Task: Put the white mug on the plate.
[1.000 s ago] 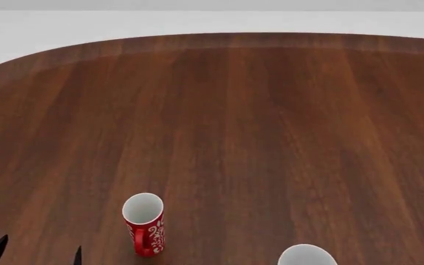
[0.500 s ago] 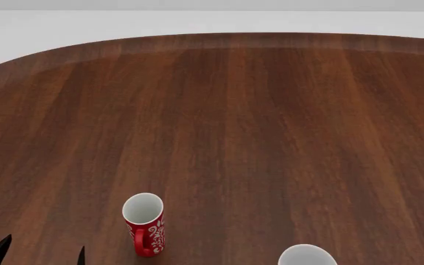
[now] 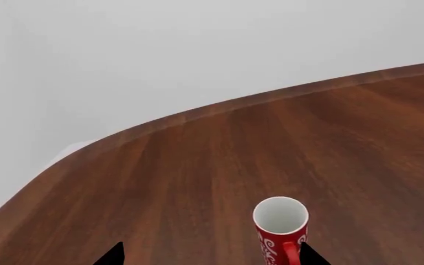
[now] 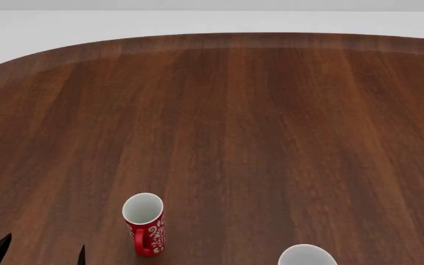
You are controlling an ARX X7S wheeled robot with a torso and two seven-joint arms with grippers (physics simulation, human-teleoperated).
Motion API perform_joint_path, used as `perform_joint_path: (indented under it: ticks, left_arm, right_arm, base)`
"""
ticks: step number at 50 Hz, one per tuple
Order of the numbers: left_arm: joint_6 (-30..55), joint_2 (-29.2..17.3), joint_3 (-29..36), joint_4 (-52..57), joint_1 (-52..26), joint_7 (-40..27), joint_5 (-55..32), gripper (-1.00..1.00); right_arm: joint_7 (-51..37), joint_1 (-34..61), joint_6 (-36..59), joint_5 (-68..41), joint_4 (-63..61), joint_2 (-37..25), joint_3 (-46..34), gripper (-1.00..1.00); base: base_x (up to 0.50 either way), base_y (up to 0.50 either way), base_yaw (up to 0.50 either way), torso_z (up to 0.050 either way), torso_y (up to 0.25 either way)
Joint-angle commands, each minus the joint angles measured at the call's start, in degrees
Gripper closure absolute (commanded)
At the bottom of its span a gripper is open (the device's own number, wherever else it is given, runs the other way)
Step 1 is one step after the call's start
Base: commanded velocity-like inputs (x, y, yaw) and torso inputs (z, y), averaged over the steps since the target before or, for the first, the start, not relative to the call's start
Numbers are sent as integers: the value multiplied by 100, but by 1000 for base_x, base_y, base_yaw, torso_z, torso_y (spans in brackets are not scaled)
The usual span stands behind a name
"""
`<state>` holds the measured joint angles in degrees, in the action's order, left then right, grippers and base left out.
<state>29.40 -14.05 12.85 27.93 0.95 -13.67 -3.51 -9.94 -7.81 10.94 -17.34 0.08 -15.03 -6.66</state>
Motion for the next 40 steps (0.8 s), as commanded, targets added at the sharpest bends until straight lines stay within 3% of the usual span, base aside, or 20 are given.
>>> perform_joint_path:
  ticks: [1,40]
  left_arm:
    - [29,-17,28,26,-5,-47,-12,-100]
    - [91,-55,136,52,-23,-178,-75,-100]
  right_arm:
    - [128,343,-114,55,577,56,-125,-100]
    - [299,965,-407,72,1682,117,-240,-100]
  base:
    - [0,0,0,0,0]
    - [0,0,0,0,0]
